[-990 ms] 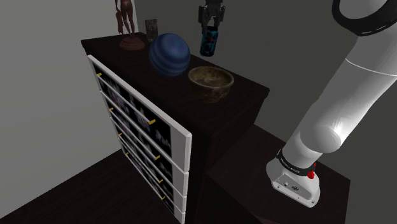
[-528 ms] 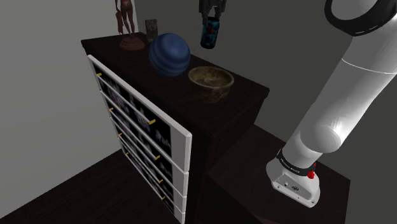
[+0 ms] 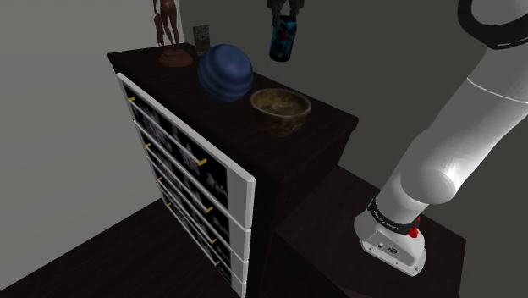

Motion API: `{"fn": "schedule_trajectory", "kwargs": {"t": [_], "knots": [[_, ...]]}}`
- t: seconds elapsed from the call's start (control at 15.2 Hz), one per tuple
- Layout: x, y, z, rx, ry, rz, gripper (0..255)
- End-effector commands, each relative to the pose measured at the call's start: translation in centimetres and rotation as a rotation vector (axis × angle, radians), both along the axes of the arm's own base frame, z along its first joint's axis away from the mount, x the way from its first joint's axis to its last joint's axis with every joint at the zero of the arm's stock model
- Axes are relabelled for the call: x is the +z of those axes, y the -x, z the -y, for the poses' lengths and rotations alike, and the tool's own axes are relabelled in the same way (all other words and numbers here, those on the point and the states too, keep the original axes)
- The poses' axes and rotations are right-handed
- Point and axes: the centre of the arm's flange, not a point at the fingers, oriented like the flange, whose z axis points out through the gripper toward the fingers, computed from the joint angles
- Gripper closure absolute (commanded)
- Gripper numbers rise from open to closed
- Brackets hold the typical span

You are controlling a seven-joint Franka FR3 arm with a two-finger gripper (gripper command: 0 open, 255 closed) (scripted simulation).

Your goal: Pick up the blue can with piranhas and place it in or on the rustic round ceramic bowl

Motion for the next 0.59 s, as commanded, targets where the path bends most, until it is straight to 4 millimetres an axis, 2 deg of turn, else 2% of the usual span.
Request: {"fn": "schedule_trajectory", "kwargs": {"t": [0.0,0.53], "knots": [[0.6,1.9,-2.2,-0.001,0.000,0.000,255],[2.8,9.1,-9.6,-0.001,0.000,0.000,255]]}}
